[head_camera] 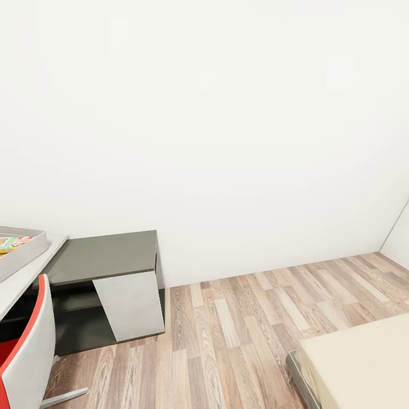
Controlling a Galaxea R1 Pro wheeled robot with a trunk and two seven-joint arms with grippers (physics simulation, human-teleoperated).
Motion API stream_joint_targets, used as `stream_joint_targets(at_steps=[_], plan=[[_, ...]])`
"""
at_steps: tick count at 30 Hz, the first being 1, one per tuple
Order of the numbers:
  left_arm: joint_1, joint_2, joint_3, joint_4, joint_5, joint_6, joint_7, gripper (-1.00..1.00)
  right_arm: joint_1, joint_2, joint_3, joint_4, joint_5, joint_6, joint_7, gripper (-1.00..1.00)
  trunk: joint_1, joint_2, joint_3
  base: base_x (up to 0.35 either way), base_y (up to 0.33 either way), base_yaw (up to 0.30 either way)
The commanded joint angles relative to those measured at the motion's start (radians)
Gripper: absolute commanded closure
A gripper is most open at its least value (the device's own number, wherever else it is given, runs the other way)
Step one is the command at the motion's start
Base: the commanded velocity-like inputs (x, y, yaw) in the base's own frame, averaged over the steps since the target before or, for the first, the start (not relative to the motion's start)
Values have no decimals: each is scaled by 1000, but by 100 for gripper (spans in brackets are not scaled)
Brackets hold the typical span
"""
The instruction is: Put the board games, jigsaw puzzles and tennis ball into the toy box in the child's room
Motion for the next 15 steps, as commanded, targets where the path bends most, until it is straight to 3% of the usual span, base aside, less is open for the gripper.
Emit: stream_joint_targets(at_steps=[1,15], plan=[[0,1,-8,-4,8,4,7,-100,0,1,8,-3,-7,6,-6,-100,1,-2,-2,0,0,0],[0,1,-8,-4,8,4,7,-100,0,10,8,-3,-7,6,-6,-100,1,-2,-2,0,0,0]])
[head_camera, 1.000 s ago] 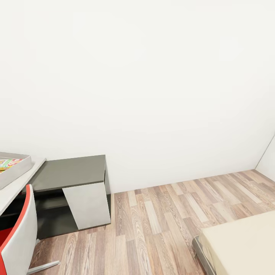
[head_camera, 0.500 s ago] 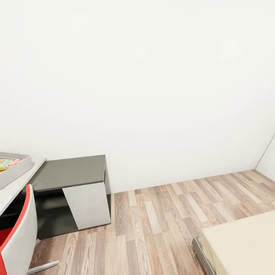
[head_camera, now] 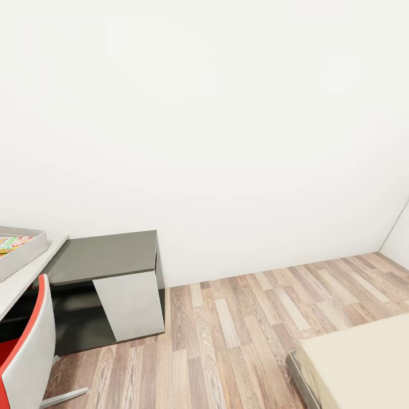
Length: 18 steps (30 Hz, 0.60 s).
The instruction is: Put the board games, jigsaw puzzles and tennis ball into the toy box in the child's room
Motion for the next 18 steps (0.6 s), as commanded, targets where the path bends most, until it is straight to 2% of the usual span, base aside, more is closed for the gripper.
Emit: stream_joint_targets(at_steps=[1,18], plan=[[0,1,-8,-4,8,4,7,-100,0,0,8,-3,-7,6,-6,-100,1,-2,-2,0,0,0],[0,1,-8,-4,8,4,7,-100,0,1,8,-3,-7,5,-6,-100,1,-2,-2,0,0,0]])
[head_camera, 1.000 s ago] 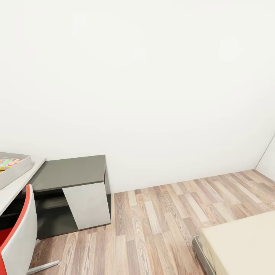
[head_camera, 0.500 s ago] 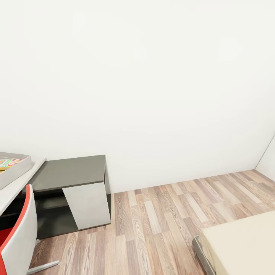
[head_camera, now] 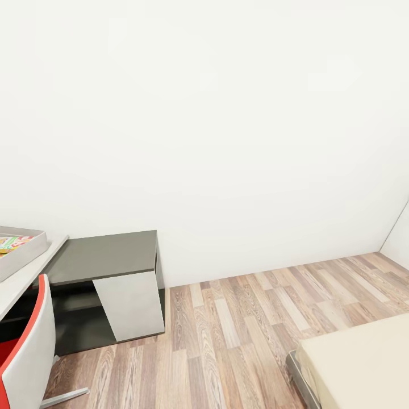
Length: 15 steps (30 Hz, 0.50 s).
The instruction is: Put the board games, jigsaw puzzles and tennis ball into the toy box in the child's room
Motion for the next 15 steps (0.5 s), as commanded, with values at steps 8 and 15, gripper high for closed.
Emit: stream_joint_targets(at_steps=[8,15], plan=[[0,1,-8,-4,8,4,7,-100,0,0,8,-3,-7,6,-6,-100,1,-2,-2,0,0,0],[0,1,-8,-4,8,4,7,-100,0,0,8,-3,-7,6,-6,-100,1,-2,-2,0,0,0]])
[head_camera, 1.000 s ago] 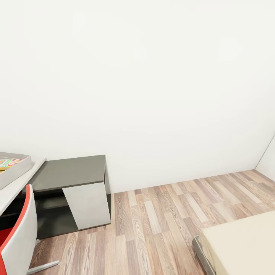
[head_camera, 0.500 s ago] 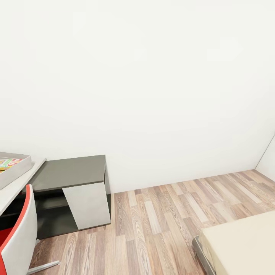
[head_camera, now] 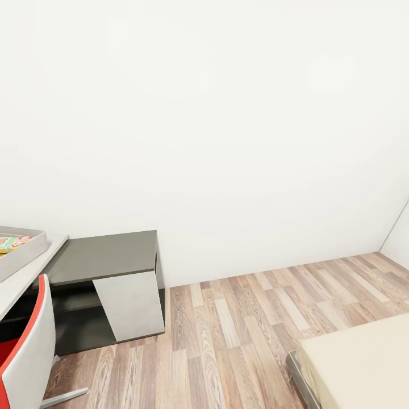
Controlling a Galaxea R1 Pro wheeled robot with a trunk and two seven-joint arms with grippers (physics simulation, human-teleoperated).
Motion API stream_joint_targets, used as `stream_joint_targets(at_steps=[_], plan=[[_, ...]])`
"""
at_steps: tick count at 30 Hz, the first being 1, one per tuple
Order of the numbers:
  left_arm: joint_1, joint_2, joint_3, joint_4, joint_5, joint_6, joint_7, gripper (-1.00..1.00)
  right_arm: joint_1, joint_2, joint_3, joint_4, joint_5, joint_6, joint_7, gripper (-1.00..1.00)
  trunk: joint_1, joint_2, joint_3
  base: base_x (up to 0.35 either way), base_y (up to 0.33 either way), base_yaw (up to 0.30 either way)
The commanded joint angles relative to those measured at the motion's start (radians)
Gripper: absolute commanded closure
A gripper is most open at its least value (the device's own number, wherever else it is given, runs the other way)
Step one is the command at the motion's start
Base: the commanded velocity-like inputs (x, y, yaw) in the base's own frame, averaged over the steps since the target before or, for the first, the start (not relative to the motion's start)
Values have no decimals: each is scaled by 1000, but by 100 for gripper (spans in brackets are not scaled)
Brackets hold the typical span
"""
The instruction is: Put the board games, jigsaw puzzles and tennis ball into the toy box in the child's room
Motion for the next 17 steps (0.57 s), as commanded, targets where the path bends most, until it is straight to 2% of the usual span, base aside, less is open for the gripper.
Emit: stream_joint_targets(at_steps=[1,17], plan=[[0,1,-8,-4,8,5,7,-100,0,-1,8,-3,-7,6,-6,-100,1,-2,-2,0,0,0],[0,1,-8,-4,8,5,7,-100,0,-1,8,-3,-7,6,-6,-100,1,-2,-2,0,0,0]])
